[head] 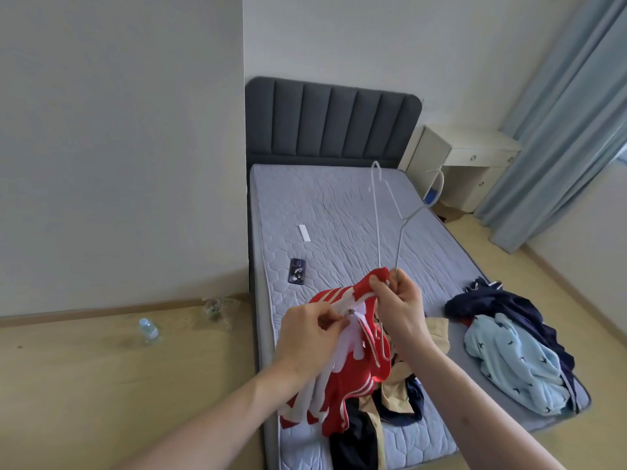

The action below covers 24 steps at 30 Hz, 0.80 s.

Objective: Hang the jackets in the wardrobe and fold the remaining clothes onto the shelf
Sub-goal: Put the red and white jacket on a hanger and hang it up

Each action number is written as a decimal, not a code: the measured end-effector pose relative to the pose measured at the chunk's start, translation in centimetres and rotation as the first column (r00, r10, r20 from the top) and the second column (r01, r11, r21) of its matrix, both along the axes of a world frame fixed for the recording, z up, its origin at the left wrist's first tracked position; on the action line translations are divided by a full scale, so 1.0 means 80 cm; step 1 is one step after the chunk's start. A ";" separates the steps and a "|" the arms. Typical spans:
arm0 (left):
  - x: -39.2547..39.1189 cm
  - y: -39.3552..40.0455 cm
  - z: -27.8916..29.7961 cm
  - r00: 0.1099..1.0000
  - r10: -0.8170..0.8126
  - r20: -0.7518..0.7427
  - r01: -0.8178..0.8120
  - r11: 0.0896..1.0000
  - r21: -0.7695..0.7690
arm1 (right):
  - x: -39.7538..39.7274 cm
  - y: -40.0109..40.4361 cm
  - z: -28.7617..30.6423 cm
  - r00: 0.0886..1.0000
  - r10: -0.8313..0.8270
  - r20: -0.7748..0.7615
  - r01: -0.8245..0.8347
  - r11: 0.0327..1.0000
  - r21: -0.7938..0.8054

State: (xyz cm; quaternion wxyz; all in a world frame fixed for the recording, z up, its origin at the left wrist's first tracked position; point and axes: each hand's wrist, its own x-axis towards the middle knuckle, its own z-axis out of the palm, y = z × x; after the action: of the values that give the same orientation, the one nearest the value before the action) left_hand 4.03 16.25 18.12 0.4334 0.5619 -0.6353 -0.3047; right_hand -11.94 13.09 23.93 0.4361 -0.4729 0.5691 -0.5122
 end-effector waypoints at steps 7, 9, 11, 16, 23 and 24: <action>0.039 0.000 -0.052 0.951 -0.077 0.301 -0.022 0.950 0.313 | 0.004 -0.012 0.024 0.995 -0.018 0.095 0.028 0.994 -0.104; 0.047 -0.006 -0.055 0.912 -0.136 0.386 -0.022 0.925 0.378 | 0.007 -0.011 0.028 0.996 0.066 0.051 -0.061 0.993 -0.104; 0.048 -0.020 -0.046 0.856 -0.240 0.458 0.003 0.888 0.459 | 0.012 -0.009 0.028 0.990 0.123 0.063 -0.116 0.988 -0.105; 0.048 -0.047 -0.007 0.643 -0.471 0.605 0.025 0.802 0.597 | 0.028 -0.008 0.024 0.976 0.214 0.049 -0.203 0.965 -0.164; 0.027 -0.053 0.050 0.868 -0.307 0.390 0.243 0.948 0.204 | 0.022 -0.014 0.026 0.960 0.275 -0.042 -0.278 0.951 -0.136; 0.023 -0.057 0.054 0.889 -0.302 0.344 0.252 0.951 0.181 | 0.022 -0.014 0.027 0.957 0.288 -0.026 -0.289 0.949 -0.125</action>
State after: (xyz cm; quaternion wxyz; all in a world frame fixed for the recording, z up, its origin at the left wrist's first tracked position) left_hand 5.91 11.66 22.48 0.2209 0.5396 -0.7574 -0.2939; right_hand -10.19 11.96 26.11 0.4730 -0.5796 0.4616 -0.4767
